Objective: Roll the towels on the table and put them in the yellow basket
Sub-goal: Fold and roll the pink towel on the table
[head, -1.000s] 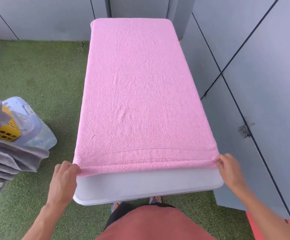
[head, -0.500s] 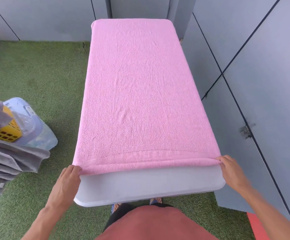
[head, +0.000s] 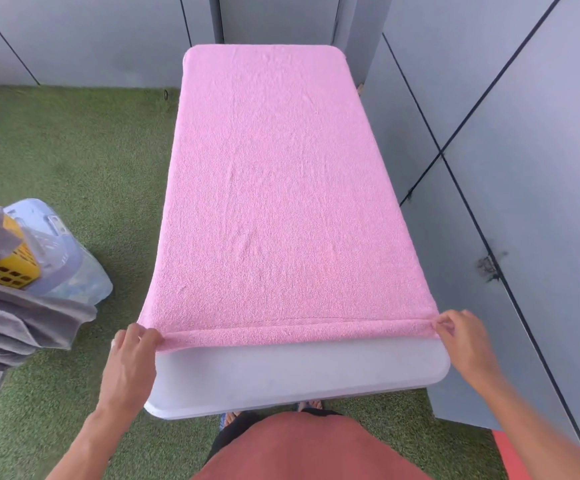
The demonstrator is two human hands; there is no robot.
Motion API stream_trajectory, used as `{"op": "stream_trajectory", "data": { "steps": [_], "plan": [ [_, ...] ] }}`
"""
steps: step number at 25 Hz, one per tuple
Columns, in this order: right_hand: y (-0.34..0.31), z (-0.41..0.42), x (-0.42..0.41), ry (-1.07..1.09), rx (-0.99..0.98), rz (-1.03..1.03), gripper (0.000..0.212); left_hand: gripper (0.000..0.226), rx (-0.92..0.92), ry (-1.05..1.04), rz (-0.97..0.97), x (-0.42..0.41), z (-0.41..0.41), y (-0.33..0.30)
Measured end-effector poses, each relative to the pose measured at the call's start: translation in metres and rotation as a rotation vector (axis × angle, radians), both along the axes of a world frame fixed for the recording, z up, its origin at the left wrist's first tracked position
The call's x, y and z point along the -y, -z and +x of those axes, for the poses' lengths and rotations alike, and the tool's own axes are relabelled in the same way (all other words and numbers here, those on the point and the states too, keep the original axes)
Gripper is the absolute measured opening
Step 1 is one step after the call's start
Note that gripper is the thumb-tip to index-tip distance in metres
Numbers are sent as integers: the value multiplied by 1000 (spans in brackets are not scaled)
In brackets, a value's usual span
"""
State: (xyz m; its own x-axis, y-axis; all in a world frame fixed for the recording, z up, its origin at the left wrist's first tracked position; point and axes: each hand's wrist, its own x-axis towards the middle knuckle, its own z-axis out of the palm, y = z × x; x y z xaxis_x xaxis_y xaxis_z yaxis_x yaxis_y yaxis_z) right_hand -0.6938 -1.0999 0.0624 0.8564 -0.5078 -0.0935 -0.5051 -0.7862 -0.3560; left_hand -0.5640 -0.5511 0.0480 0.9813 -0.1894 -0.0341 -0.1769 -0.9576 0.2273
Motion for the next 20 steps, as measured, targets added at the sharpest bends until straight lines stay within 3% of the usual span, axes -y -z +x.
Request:
{"op": "stream_trajectory", "data": {
  "steps": [4, 8, 10, 16, 20],
  "plan": [
    [1, -3, 2, 101, 1, 40, 11, 43, -21, 13, -12, 7, -21, 9],
    [2, -3, -6, 169, -6, 8, 6, 44, -62, 4, -13, 12, -23, 6],
    [0, -4, -25, 135, 54, -93, 12, 41, -38, 12, 17, 13, -21, 3],
    [7, -17, -52, -79, 100, 52, 43, 42, 7, 44, 100, 15, -14, 6],
    [8, 0, -38, -126, 66, 38, 35, 45, -1, 48, 129, 17, -10, 7]
  ]
}}
